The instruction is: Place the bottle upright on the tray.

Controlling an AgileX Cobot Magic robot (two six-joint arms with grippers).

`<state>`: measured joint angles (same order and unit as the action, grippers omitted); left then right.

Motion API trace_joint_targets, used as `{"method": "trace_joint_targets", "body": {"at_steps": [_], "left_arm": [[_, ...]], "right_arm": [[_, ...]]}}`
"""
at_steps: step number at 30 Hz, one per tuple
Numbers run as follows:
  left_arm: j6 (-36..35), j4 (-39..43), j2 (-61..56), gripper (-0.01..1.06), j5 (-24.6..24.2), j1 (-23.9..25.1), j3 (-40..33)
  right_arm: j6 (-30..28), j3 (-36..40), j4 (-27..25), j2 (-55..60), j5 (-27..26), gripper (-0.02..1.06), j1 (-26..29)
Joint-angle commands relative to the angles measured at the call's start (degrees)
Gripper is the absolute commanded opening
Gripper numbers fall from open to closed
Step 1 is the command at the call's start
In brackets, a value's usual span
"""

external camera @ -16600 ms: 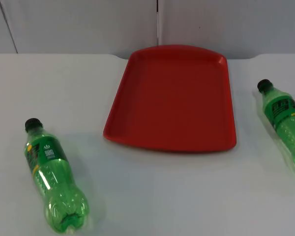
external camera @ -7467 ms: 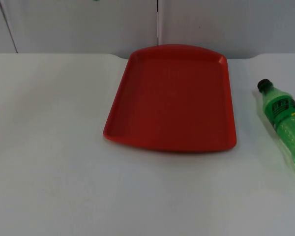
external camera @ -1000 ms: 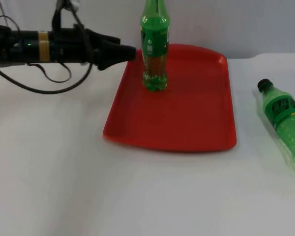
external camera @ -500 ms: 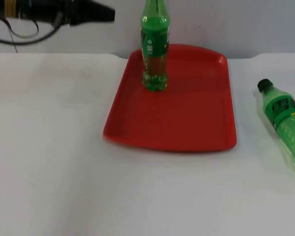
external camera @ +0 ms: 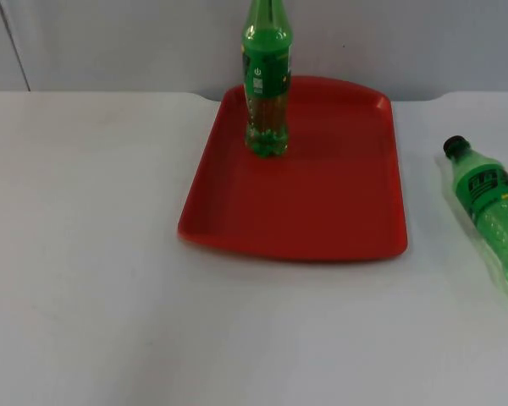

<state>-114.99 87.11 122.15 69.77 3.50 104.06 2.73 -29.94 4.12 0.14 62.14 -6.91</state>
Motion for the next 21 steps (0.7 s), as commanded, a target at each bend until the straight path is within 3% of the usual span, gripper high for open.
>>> {"method": "trace_joint_targets", "body": {"at_steps": [1,3,4,5,12,15,16,19,21], "left_arm": [[-1.51,1.32,-1.91,1.05,0.2,-0.05,0.21],[-5.23,8.16,-4.59,1.05,0.14,-0.05,0.21],[-7.76,12.84,-6.29,1.05,-3.6,-0.05,0.21],[-9.8,12.84,-7.71,1.05,-6.39,-0.18,0.0],[-17.79,12.84,-13.97,1.05,-10.73,1.21,-0.48],[-23.81,12.84,-18.12,1.05,-16.96,1.96,-0.48],[-23.81,12.84,-18.12,1.05,-16.96,1.96,-0.48],[-25.58,12.84,-22.67,1.05,-25.99,1.96,-0.48],[-25.06,12.84,-26.46,1.05,-34.9,1.96,-0.48]], "right_arm": [[-0.21,0.38,-0.07,-0.14,-0.41,1.05,0.35],[-0.21,0.38,-0.07,-0.14,-0.41,1.05,0.35],[-0.21,0.38,-0.07,-0.14,-0.41,1.05,0.35],[-0.21,0.38,-0.07,-0.14,-0.41,1.05,0.35],[-0.21,0.38,-0.16,-0.14,-0.41,1.05,0.35],[-0.21,0.38,-0.16,-0.14,-0.41,1.05,0.35],[-0.21,0.38,-0.16,-0.14,-0.41,1.05,0.35],[-0.21,0.38,-0.16,-0.14,-0.41,1.05,0.35],[-0.21,0.38,-0.16,-0.14,-0.41,1.05,0.35]]}}
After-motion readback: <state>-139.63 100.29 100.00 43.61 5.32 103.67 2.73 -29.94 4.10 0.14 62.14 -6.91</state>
